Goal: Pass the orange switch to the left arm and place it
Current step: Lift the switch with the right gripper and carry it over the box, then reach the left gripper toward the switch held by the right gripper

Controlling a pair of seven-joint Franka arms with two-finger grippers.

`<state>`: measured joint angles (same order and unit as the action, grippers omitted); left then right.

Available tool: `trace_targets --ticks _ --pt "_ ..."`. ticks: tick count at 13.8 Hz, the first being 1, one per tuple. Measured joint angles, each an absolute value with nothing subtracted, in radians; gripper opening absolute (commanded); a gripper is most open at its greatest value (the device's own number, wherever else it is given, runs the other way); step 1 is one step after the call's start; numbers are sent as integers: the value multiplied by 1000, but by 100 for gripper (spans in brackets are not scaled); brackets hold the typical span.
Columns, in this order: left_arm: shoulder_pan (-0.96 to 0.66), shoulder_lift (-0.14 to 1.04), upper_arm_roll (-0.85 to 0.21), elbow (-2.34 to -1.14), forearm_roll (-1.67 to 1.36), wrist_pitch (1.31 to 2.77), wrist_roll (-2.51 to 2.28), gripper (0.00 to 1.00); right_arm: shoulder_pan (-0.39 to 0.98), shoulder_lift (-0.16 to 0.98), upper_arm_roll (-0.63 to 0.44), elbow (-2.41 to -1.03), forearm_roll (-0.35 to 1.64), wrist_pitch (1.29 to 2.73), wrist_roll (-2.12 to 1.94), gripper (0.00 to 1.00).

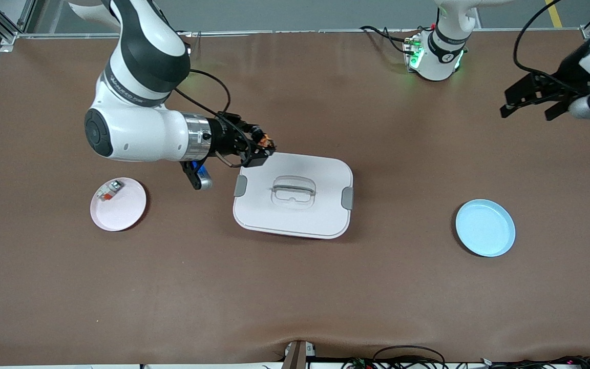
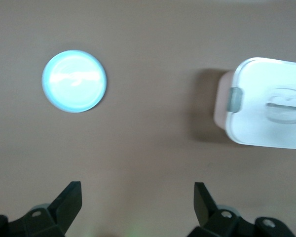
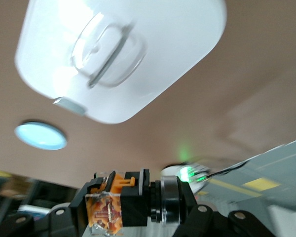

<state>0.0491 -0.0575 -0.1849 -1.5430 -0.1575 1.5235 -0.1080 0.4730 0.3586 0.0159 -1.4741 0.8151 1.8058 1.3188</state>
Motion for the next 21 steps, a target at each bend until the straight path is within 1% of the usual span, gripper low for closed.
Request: trace_targets --ticks 2,4,6,9,11,13,18,21 --pt "45 -55 -232 -1546 -230 1571 -113 100 542 365 17 -1474 832 1944 1429 23" --pt "40 -42 -250 -1548 -328 1621 -116 100 617 372 17 -1473 833 2074 1541 23" --pt "38 -17 -271 -1548 -390 1671 -116 100 665 386 17 -1473 843 2132 1606 23" --pt "36 32 -319 -1550 -465 1746 -121 100 702 406 17 -1468 904 2229 1648 23" --pt "35 63 -350 -1565 -521 1800 -123 100 717 413 17 -1462 915 2245 1662 23" --pt "35 79 -377 -1612 -574 1857 -123 100 725 420 16 -1456 917 2247 1667 23" --pt "34 81 -428 -1708 -596 1894 -124 98 725 428 14 -1452 918 2247 1668 23" --pt "34 77 -464 -1765 -641 1969 -124 98 725 432 14 -1452 918 2247 1668 24"
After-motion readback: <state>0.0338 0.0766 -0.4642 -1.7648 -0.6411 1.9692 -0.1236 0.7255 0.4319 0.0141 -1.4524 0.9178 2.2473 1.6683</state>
